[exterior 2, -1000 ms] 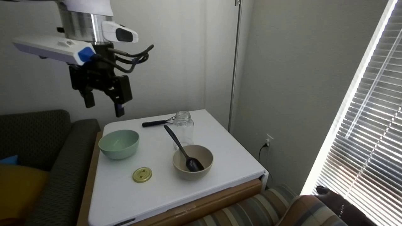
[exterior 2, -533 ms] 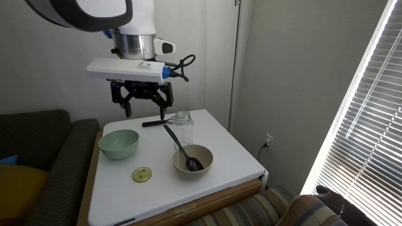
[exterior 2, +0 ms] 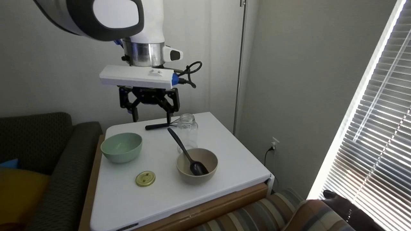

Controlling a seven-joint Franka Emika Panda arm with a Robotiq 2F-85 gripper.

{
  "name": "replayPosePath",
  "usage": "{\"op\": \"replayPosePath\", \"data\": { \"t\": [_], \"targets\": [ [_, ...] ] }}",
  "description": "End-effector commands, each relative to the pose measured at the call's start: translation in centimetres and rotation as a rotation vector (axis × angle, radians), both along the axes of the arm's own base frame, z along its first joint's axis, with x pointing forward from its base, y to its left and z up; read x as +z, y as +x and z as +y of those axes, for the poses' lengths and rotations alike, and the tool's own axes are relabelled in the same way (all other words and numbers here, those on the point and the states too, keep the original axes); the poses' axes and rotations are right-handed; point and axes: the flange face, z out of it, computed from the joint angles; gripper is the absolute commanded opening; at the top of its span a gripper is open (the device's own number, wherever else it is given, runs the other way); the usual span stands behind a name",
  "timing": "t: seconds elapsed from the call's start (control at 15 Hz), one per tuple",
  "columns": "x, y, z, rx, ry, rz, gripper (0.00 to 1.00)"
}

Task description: Put the spoon on the table

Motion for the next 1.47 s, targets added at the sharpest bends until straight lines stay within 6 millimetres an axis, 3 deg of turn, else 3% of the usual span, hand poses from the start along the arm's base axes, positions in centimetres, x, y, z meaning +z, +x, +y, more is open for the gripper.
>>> {"op": "replayPosePath", "data": {
  "t": [0.0,0.13,0.4,0.8,0.87,1.07,1.4],
  "targets": [
    [-4.8,2.8,-0.3,-0.064,0.002,-0.014,1.0],
    [-7.2,3.8,0.3,-0.065,0.002,0.023,1.0],
    [-10.1,6.1,2.6,0.15,-0.032,0.02,1.0],
    [-9.8,8.9,2.7,0.444,-0.186,0.078,1.0],
    [-9.9,7.8,3.2,0.361,-0.166,0.049,1.0],
    [-9.5,8.5,3.1,0.413,-0.179,0.061,1.0],
    [-11.1,9.3,3.4,0.421,-0.138,0.003,1.0]
  ]
}}
